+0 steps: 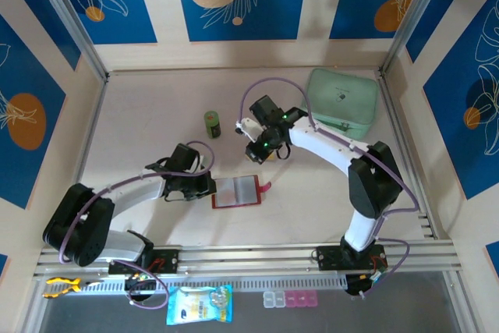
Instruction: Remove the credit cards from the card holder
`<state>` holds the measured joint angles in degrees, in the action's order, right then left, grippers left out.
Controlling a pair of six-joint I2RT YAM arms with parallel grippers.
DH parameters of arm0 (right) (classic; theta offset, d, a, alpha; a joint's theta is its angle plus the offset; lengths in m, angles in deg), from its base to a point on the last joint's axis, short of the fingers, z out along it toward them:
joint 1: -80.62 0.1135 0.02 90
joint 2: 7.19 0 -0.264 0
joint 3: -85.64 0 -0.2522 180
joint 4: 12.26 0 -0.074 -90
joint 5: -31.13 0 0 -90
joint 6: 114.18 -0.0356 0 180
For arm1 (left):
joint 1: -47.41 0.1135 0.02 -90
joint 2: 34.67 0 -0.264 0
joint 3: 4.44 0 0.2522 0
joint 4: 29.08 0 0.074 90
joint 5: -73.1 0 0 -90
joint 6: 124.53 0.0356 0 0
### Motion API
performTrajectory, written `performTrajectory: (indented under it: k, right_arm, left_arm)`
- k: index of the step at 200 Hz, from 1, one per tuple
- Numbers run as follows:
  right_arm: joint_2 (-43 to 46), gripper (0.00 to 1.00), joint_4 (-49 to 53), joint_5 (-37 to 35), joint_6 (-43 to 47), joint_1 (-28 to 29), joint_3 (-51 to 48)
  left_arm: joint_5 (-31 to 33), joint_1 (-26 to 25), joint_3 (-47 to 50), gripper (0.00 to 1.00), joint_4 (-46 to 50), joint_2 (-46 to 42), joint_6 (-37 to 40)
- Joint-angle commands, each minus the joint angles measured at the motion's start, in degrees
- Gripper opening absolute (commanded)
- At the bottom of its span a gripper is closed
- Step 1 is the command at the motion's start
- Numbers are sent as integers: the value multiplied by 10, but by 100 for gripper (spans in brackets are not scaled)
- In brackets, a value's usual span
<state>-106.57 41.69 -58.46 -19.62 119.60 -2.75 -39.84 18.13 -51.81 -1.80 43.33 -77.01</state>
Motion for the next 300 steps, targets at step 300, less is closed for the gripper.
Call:
performTrajectory:
  k: [300]
  right_arm:
    - [-96,34,-169,116,-505,119,-77]
  left_arm:
    - [18,5,27,2,-17,32,24]
